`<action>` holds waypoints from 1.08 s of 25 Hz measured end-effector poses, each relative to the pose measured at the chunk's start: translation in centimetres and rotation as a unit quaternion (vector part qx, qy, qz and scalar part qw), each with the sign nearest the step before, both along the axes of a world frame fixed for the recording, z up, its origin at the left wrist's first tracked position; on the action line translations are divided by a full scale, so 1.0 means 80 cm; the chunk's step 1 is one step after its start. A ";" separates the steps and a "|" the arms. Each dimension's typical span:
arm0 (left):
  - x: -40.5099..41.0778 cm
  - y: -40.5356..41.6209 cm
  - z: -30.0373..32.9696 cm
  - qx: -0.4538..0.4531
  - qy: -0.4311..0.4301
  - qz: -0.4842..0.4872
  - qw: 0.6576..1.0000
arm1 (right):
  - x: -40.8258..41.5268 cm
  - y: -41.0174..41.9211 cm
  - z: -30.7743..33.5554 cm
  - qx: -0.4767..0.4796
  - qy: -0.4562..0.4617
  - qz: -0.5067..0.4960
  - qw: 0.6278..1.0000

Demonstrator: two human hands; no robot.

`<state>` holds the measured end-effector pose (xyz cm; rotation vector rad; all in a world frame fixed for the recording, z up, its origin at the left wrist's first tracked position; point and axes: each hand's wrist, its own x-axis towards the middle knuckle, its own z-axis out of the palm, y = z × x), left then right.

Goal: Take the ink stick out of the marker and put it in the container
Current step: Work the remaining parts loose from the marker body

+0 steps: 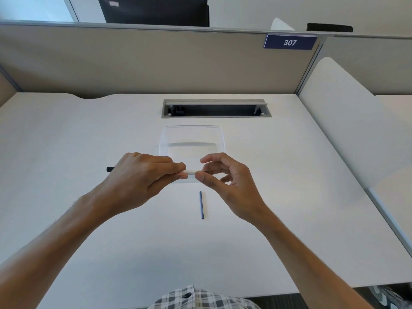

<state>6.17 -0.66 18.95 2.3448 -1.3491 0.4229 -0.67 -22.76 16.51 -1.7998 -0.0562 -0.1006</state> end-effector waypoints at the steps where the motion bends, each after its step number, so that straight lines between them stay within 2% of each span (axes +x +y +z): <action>1: 0.000 0.000 -0.001 0.004 -0.003 0.001 1.000 | 0.000 0.001 0.000 -0.003 0.006 -0.001 1.000; 11: -0.001 0.001 -0.006 0.010 0.008 0.008 1.000 | -0.001 -0.007 -0.002 -0.015 0.015 0.027 0.999; 22: -0.004 0.000 -0.005 0.012 0.005 0.020 1.000 | -0.002 -0.007 -0.008 0.004 0.011 -0.027 1.000; 27: -0.004 -0.002 -0.005 0.036 -0.013 0.016 0.999 | 0.000 -0.003 -0.008 -0.013 0.017 -0.007 1.000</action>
